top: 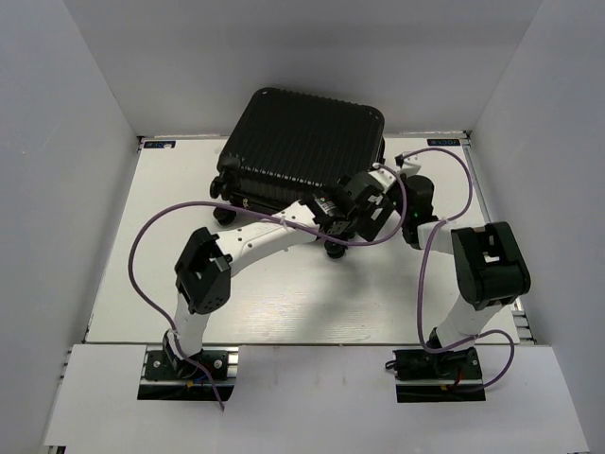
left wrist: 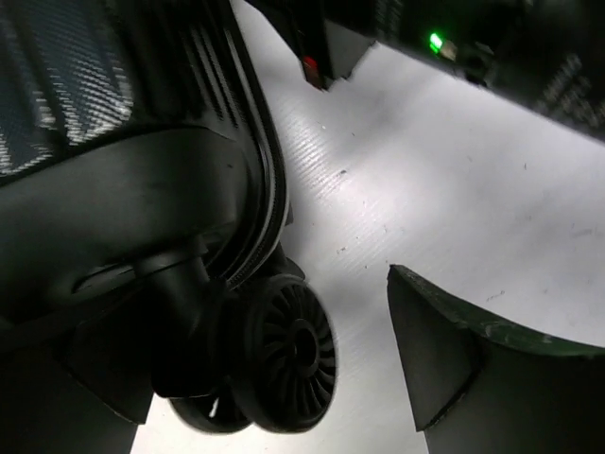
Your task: Pack the luggage
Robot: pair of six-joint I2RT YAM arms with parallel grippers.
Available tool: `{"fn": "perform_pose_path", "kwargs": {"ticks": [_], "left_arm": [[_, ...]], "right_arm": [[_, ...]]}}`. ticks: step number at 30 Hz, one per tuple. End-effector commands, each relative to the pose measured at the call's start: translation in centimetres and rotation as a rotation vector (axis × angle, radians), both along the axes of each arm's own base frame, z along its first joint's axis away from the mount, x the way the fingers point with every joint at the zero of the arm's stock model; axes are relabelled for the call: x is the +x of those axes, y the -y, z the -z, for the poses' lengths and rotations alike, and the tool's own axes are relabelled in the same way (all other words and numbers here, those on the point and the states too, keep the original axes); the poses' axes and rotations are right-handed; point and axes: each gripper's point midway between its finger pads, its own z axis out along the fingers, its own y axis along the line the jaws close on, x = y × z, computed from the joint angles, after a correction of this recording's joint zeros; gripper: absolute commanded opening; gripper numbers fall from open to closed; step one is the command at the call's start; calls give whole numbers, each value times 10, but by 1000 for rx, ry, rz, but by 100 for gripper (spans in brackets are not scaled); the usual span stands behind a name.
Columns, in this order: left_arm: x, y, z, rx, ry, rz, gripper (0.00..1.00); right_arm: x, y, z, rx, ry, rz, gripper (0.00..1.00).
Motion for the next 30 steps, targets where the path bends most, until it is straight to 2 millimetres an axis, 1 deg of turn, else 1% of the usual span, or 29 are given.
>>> {"fn": "perform_pose_path", "kwargs": {"ticks": [1,2,3,4,5,6,7,8,9,10,11,12,13,14,15,16,17,18,19,20,21,22,23,24,25,27,28,29,30], "left_arm": [[20,-16,-24,-60,53,-159,100],[20,-20,-17,-53,44,-170,100],[22,-22,-17,-55,46,-182,97],[24,-31,-8,-33,43,-209,93],[25,-33,-5,-24,41,-210,86],[25,-36,-3,-21,42,-218,64],[23,-41,6,5,38,-224,47],[23,-46,11,26,42,-237,27],[26,-52,10,35,56,-267,7],[21,-64,19,81,36,-276,0],[21,-74,17,99,48,-299,0],[15,-85,30,149,31,-297,0],[8,-102,28,162,33,-308,0],[7,-109,27,160,34,-334,0],[-2,-123,41,189,7,-347,0],[-7,-140,31,167,9,-369,0],[-16,-154,45,189,-21,-377,0],[-17,-163,45,179,-21,-399,0],[-23,-180,36,161,-12,-419,0],[-27,-199,47,198,-19,-454,0],[-33,-213,44,211,-23,-476,0],[-42,-233,51,245,-31,-508,0],[-43,-246,53,267,-29,-541,0],[-51,-263,51,290,-34,-577,0],[-55,-282,56,302,-46,-629,0],[-63,-302,52,314,-51,-681,0],[-69,-319,59,332,-75,-730,0],[-72,-337,56,335,-62,-787,0],[-77,-346,60,345,-76,-808,0]], "right_arm": [[1,1,-45,34,122,17,0],[1,0,-47,35,128,18,0],[1,2,-48,34,128,22,0],[0,4,-46,32,121,27,0],[-1,4,-48,31,126,27,0],[-1,5,-48,35,125,32,0],[-2,5,-47,36,121,36,0],[-1,5,-50,44,130,40,0],[-2,7,-48,47,122,49,0],[0,12,-49,47,127,79,0],[1,15,-50,43,133,99,0],[3,22,-50,43,133,137,0],[5,26,-51,40,136,170,0],[8,30,-53,44,138,189,0],[12,38,-55,38,141,236,0],[15,44,-53,39,135,276,0],[18,46,-57,48,143,299,0],[21,58,-49,35,124,368,0],[24,61,-55,54,133,389,0],[29,63,-61,57,156,405,0],[31,65,-62,54,162,418,0],[34,67,-66,44,173,430,0],[36,68,-64,33,166,441,0],[39,72,-65,29,167,467,0],[41,75,-68,34,172,485,0],[42,85,-68,25,175,536,0],[43,89,-68,18,178,555,0],[42,94,-67,18,180,578,0],[42,98,-67,13,184,588,0]]}}
